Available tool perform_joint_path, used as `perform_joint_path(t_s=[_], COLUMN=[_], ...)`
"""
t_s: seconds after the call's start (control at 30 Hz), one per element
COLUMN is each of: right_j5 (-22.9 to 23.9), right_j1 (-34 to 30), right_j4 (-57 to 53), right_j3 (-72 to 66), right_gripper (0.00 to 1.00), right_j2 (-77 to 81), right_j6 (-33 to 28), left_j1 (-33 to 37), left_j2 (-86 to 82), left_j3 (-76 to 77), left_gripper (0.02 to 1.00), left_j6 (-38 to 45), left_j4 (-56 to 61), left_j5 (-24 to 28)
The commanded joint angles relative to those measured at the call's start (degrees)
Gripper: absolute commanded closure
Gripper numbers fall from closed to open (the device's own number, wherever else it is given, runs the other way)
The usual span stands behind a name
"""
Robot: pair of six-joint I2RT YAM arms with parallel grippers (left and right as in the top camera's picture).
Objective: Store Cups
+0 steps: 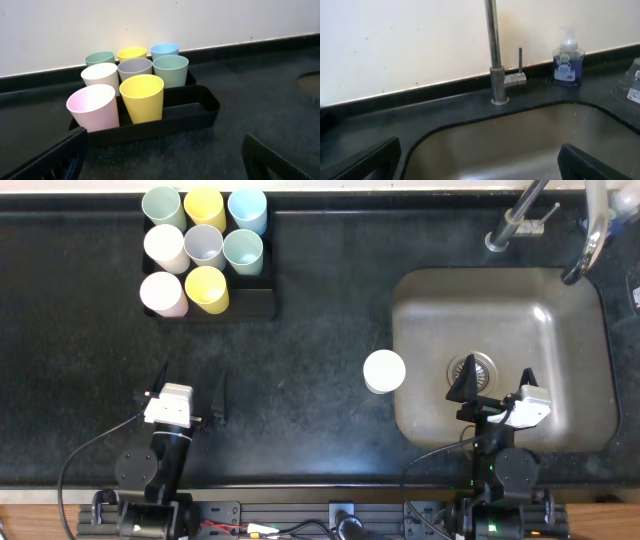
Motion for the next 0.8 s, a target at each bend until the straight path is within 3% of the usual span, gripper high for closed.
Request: perform_joint_path(t_s=[0.03,0.17,0.3,0.43,0.63,0.8], right_j5=[-0.2,-4.4,-4.8,-8.2,-6.1,-4.4], right_j1=[-0.3,-0.3,-0.3,-0.2,0.0,0.0], right_j4=[0.5,0.5,0.0,-0.1,0.9,-19.3], right_j3=[-0.3,-0.3,-0.3,-0.3,2.3,21.5], right_gripper=[0.007,0.005,0.005,0.005,0.003,0.005], right_j2=[-0.5,-0.5,-0.5,-0.5,-0.3,6.9], right_j6=[-0.2,3.9,3.9,3.9,-0.1,-1.5], left_j1=[-0.1,-0.1,-0.1,-0.1,-0.1,-0.1], left_j2=[-0.4,-0.4,-0.4,-0.4,-0.4,-0.4], left_j3=[-0.5,-0.5,-0.5,-0.5,-0.5,-0.5], left_gripper=[0.02,0.02,0.02,0.02,0.02,0.02], left_j6=[-0.4,-0.4,-0.4,-0.4,-0.4,-0.4], left_j4=[0.4,0.4,0.4,0.4,0.4,0.4], left_j5=[0.7,0.7,0.7,0.7,0.7,0.7])
